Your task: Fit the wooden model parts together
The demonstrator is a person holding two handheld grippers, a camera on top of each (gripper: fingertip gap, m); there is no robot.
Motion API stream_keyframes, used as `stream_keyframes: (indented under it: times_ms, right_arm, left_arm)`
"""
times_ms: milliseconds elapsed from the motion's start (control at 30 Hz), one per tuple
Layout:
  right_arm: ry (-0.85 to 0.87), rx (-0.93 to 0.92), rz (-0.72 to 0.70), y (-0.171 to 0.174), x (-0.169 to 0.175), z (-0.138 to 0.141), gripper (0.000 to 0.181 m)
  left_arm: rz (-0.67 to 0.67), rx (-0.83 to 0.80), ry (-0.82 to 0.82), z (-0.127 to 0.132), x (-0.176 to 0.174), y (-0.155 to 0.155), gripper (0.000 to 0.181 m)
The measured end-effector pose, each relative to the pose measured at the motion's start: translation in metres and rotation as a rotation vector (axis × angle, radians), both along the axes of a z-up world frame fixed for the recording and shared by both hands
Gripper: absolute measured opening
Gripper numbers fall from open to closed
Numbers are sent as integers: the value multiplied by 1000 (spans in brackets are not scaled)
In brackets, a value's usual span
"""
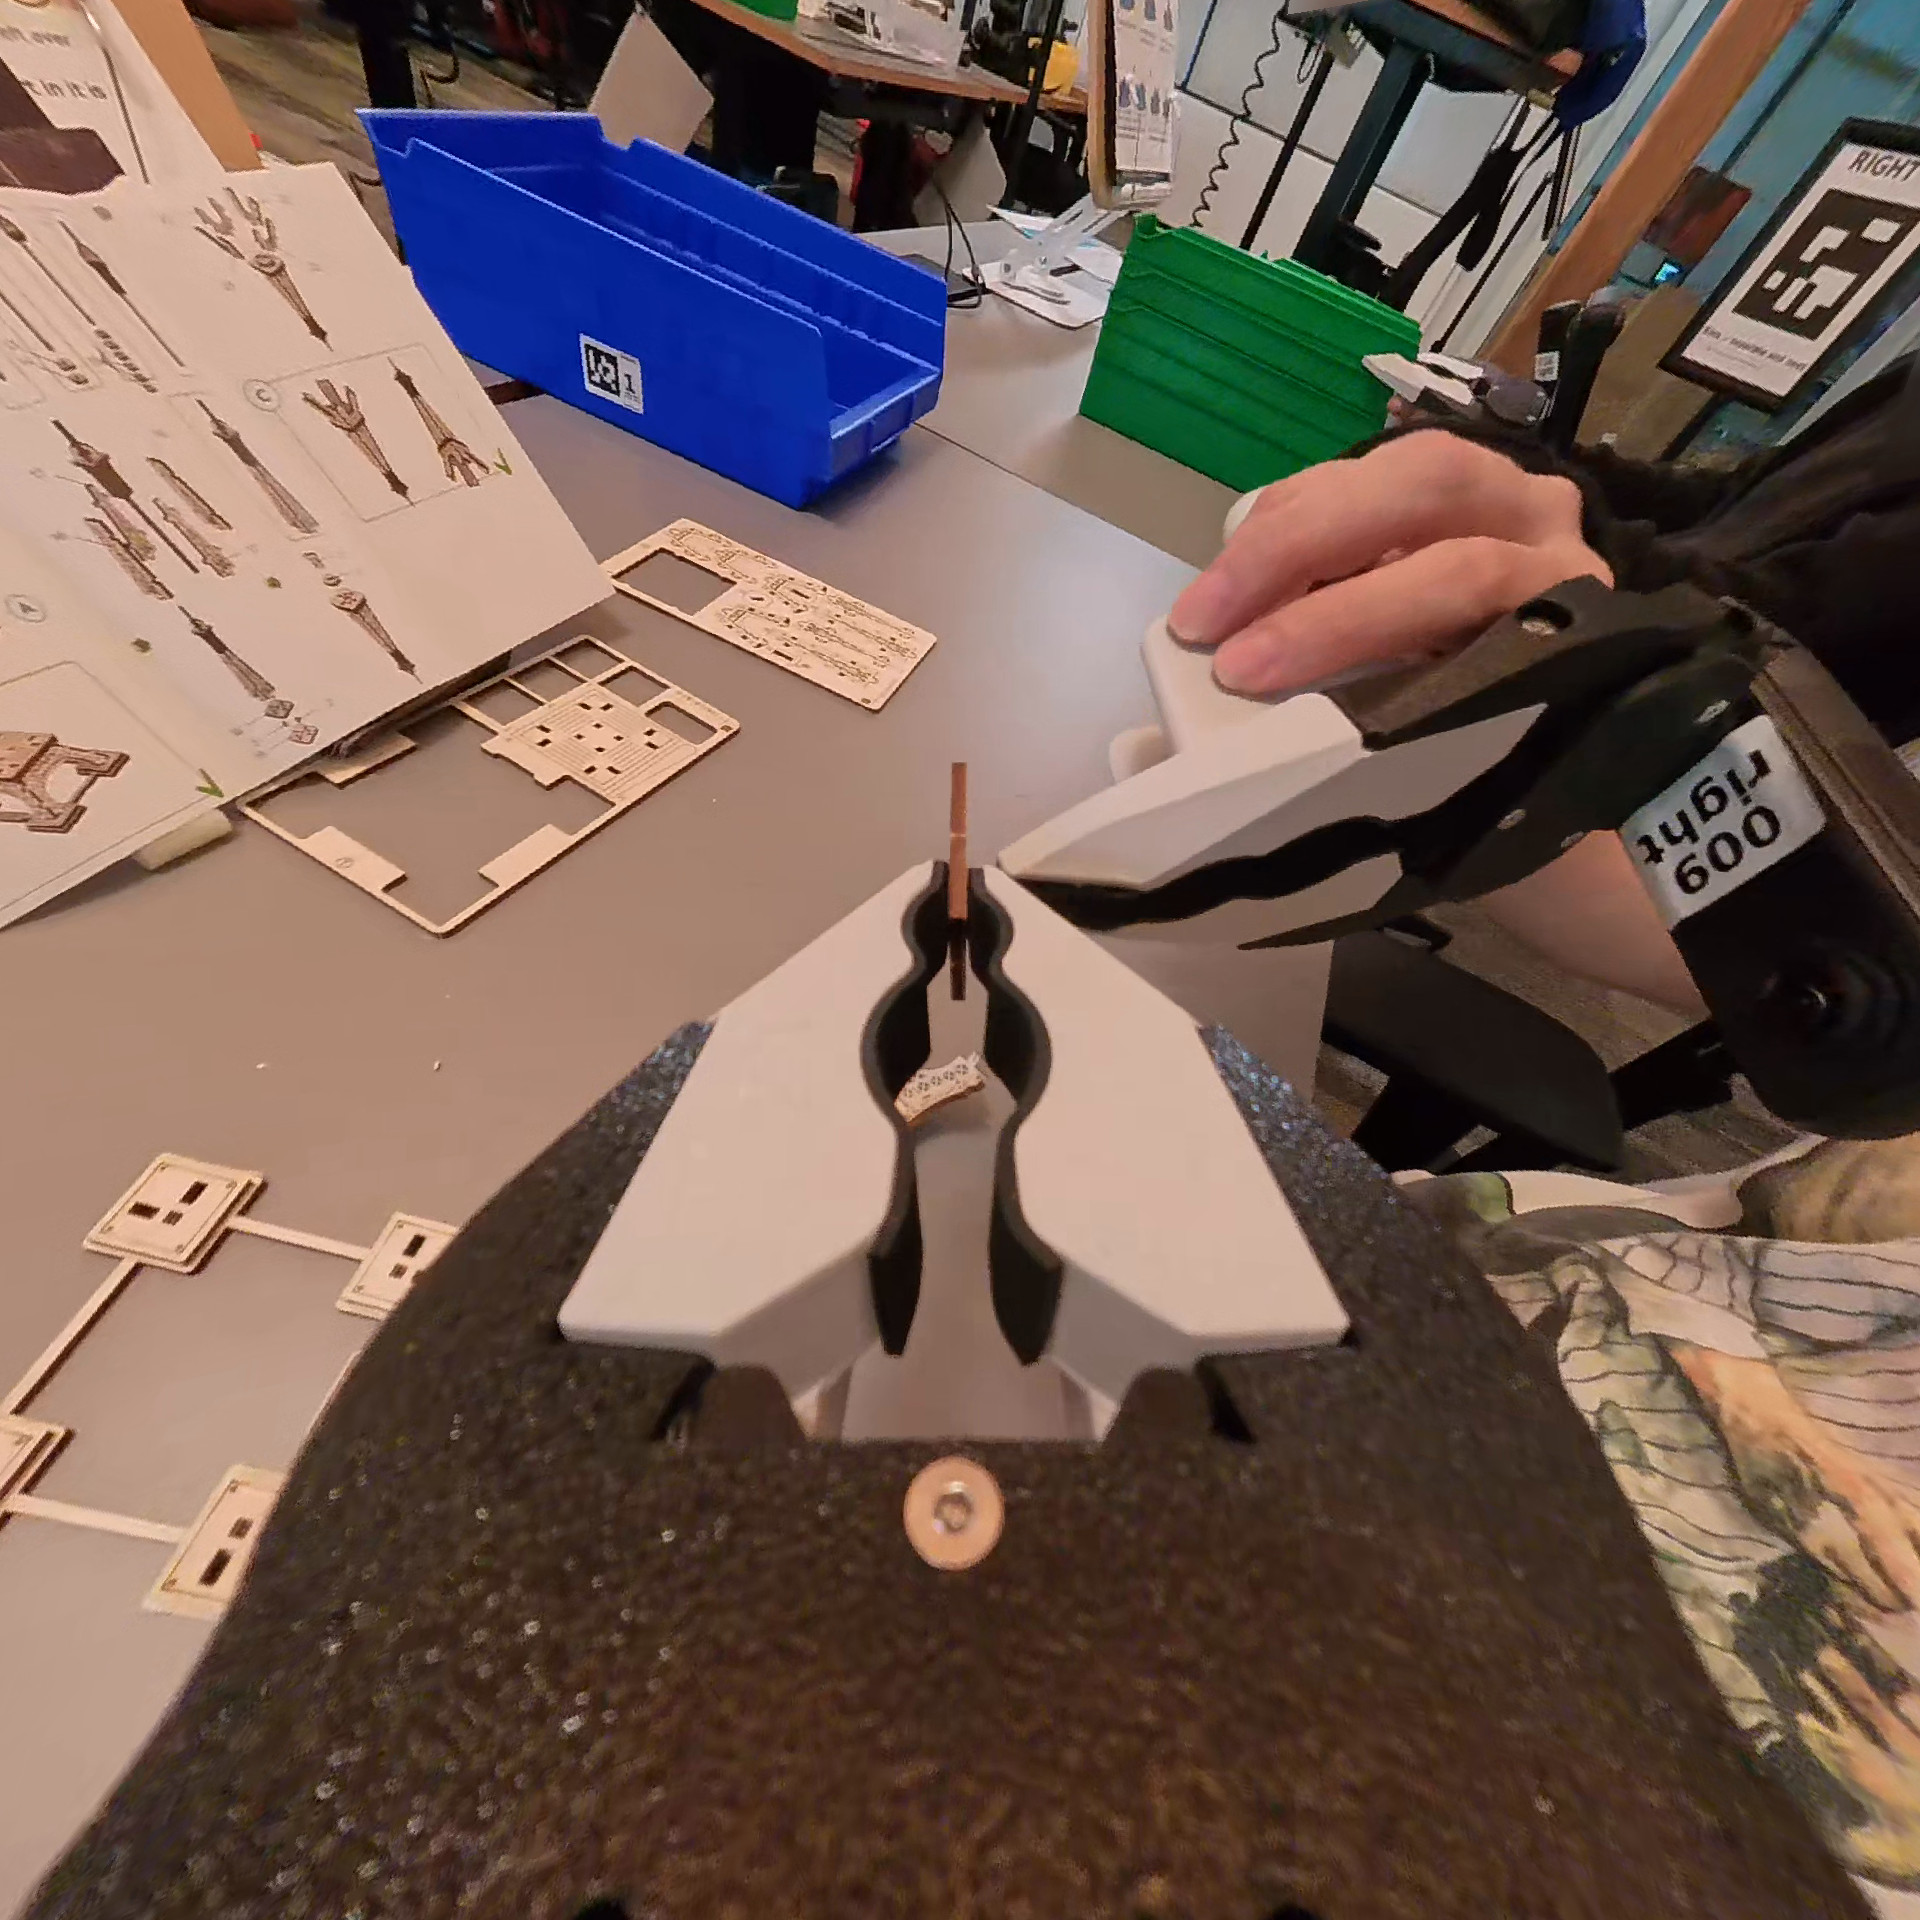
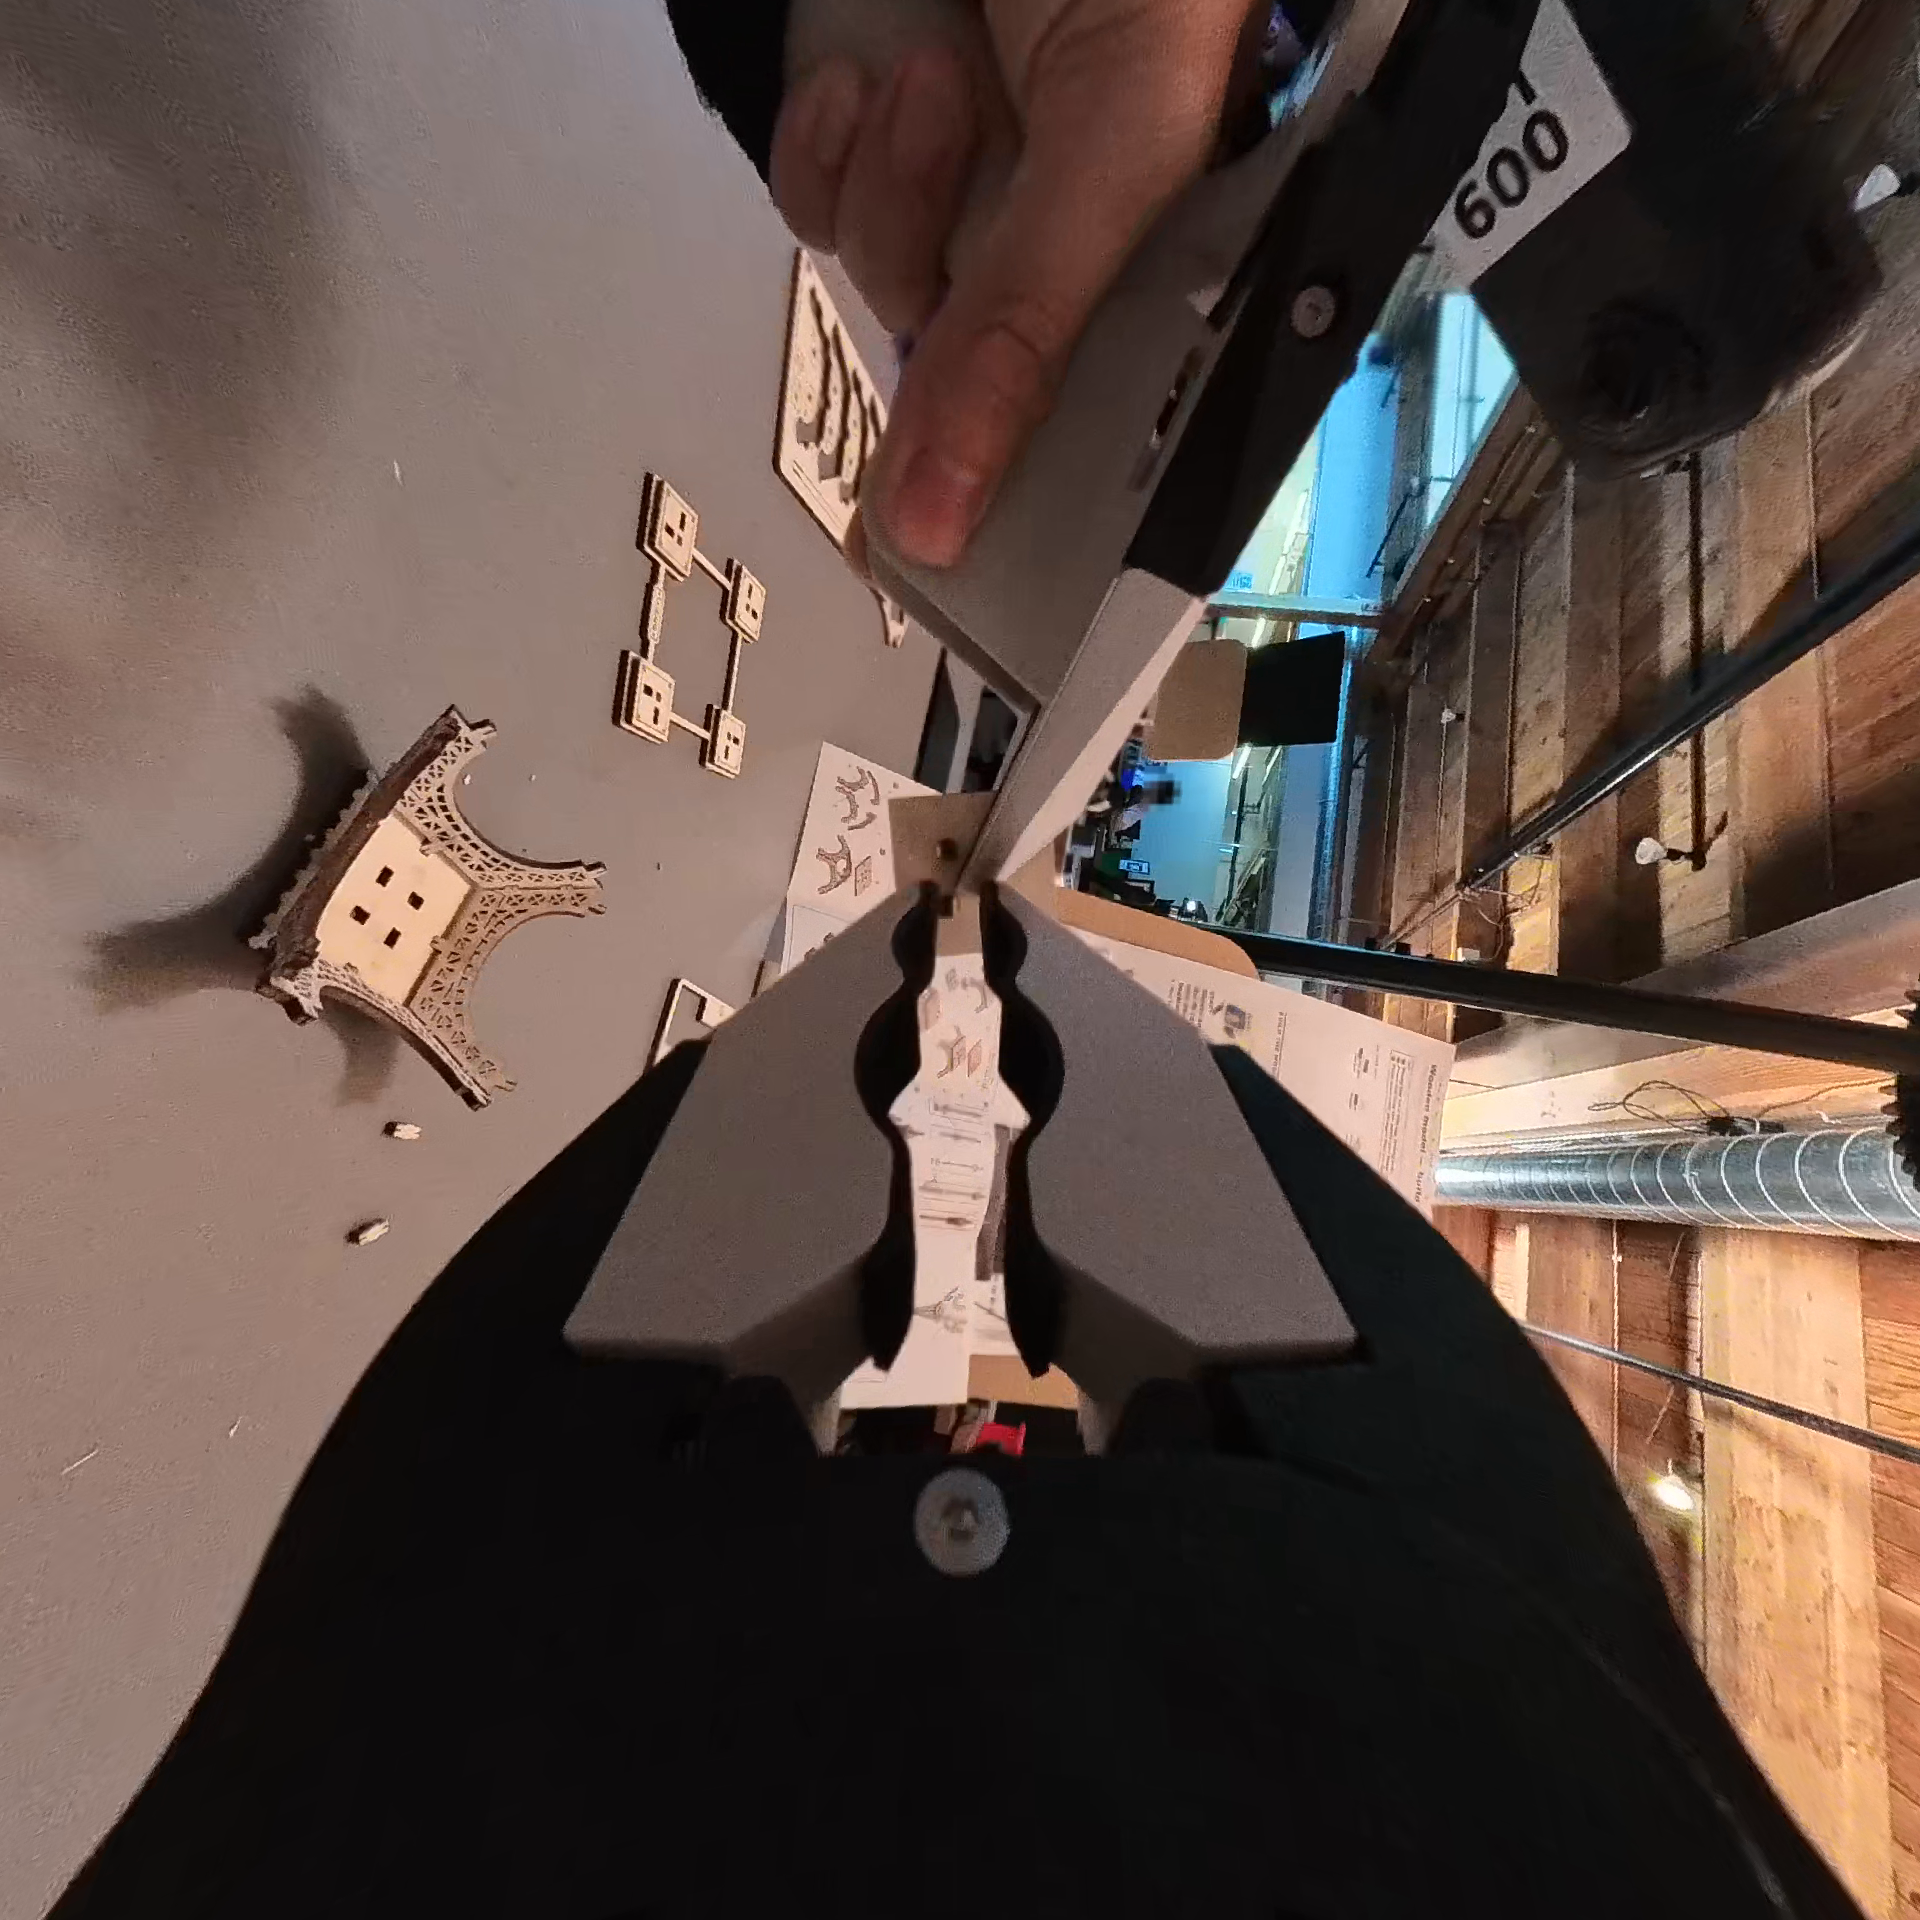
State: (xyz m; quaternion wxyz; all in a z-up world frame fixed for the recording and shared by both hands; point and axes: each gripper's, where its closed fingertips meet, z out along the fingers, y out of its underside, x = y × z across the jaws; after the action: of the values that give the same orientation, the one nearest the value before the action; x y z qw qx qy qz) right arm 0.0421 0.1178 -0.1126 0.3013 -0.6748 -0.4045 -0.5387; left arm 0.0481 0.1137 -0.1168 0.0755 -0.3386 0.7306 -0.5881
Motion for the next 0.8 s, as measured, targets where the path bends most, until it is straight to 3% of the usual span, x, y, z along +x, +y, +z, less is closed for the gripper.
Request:
stream_keyframes:
  times_ms: [33, 167, 267, 333, 433, 600, 800]
  right_arm:
    - [-1, -14, -2, 0, 0, -2, 1]
    - [26, -33, -15, -1, 0, -5, 0]
    - [82, 100, -55, -4, 8, 23, 0]
    - [154, 95, -47, -6, 7, 28, 0]
    - [130, 7, -34, -10, 4, 15, 0]
    - [109, -53, -15, -8, -3, -11, 8]
    - [96, -4, -9, 1, -3, -7, 9]
  left_arm:
    - [2, -4, -2, 1, 0, 0, 1]
    - [-4, 26, -2, -4, 0, 0, 1]
    - [-31, 160, 23, -28, -4, -5, 1]
    - [-54, 59, 35, -17, -7, -16, 1]
    - [27, 102, -16, -11, 4, -1, 1]
    - [0, 3, 23, -4, 2, 4, 1]
    - [-19, 26, 18, -5, -2, -1, 1]
